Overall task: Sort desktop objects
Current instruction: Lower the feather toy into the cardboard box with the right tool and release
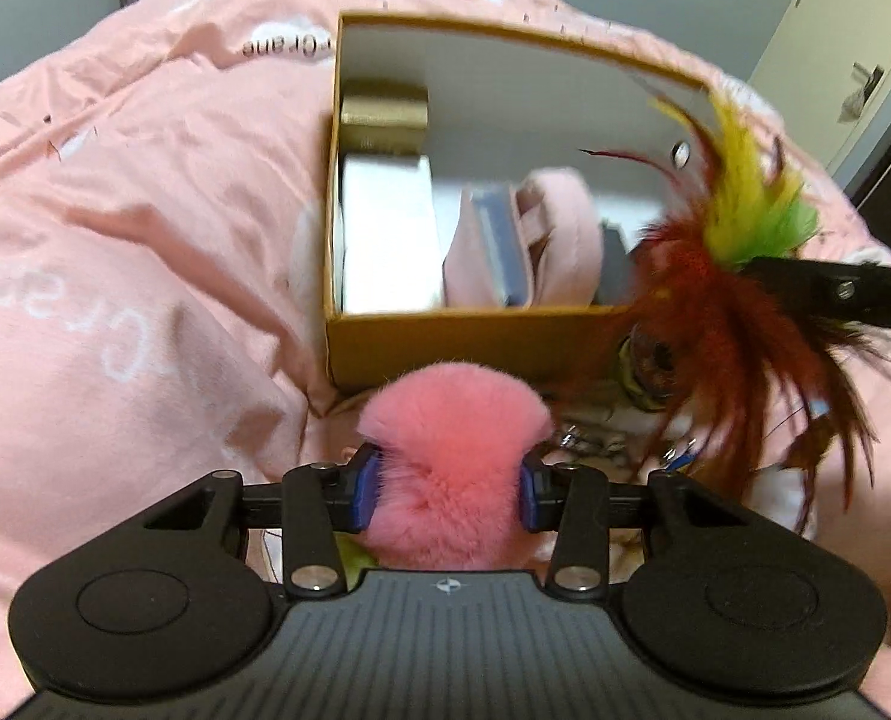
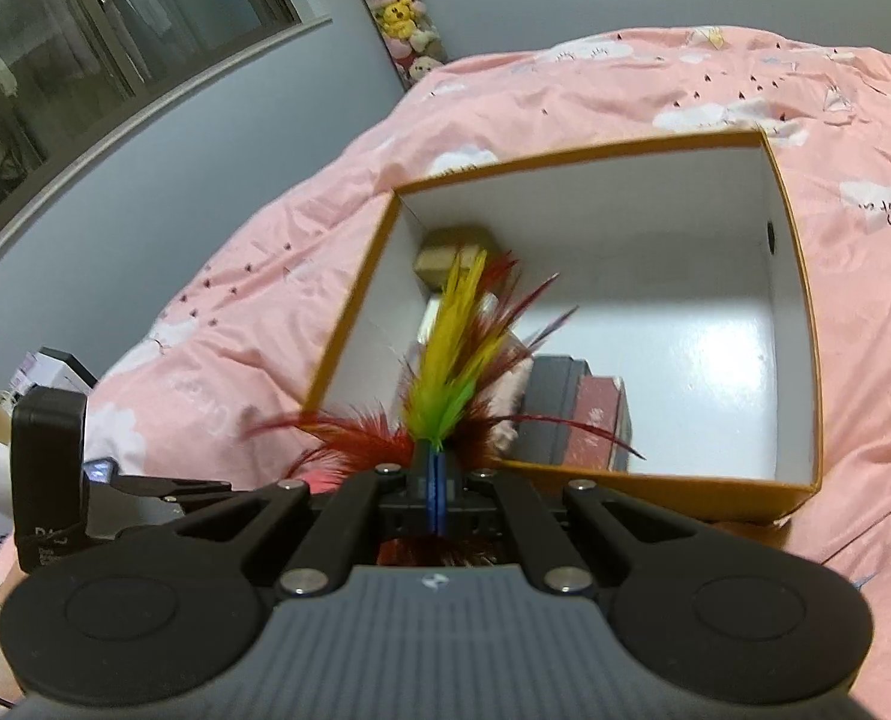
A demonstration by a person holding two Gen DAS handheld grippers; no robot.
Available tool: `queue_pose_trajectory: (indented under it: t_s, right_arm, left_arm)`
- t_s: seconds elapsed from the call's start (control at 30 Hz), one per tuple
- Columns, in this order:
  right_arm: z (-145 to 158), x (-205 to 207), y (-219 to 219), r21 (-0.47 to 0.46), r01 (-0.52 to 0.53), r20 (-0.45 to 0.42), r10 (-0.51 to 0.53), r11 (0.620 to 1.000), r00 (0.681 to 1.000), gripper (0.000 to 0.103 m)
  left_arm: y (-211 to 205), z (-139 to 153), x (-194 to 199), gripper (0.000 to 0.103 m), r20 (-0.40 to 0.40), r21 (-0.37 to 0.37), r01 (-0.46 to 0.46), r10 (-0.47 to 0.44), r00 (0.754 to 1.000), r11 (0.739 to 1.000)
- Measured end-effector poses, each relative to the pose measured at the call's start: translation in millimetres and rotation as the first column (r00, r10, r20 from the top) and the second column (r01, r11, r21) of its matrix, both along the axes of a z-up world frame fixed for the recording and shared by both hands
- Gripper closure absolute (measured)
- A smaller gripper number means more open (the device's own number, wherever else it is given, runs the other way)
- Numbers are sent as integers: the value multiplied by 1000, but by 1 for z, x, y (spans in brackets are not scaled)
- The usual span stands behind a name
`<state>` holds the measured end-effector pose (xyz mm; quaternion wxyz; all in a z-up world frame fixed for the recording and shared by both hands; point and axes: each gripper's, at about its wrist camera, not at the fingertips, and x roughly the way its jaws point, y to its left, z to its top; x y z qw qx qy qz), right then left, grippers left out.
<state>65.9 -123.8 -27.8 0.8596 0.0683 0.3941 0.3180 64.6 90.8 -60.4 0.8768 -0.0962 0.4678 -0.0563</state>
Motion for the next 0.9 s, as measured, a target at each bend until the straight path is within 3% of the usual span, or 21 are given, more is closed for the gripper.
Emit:
queue_pose_trajectory:
  t_s: [0.4, 0.6, 0.9]
  right_arm:
    - [40, 0, 4, 64, -50, 74, 46, 997, 996, 103]
    - [63, 16, 20, 95, -79, 142, 65, 992, 988, 103]
    - [46, 58, 58, 192, -111, 38, 105, 975, 994, 103]
  left_arm:
    - [13, 69, -2, 54, 188, -47, -16, 25, 982, 999]
    - [31, 92, 12, 54, 259, 2, -93, 90, 962, 996]
    - [55, 105, 33, 54, 294, 15, -169, 157, 943, 986]
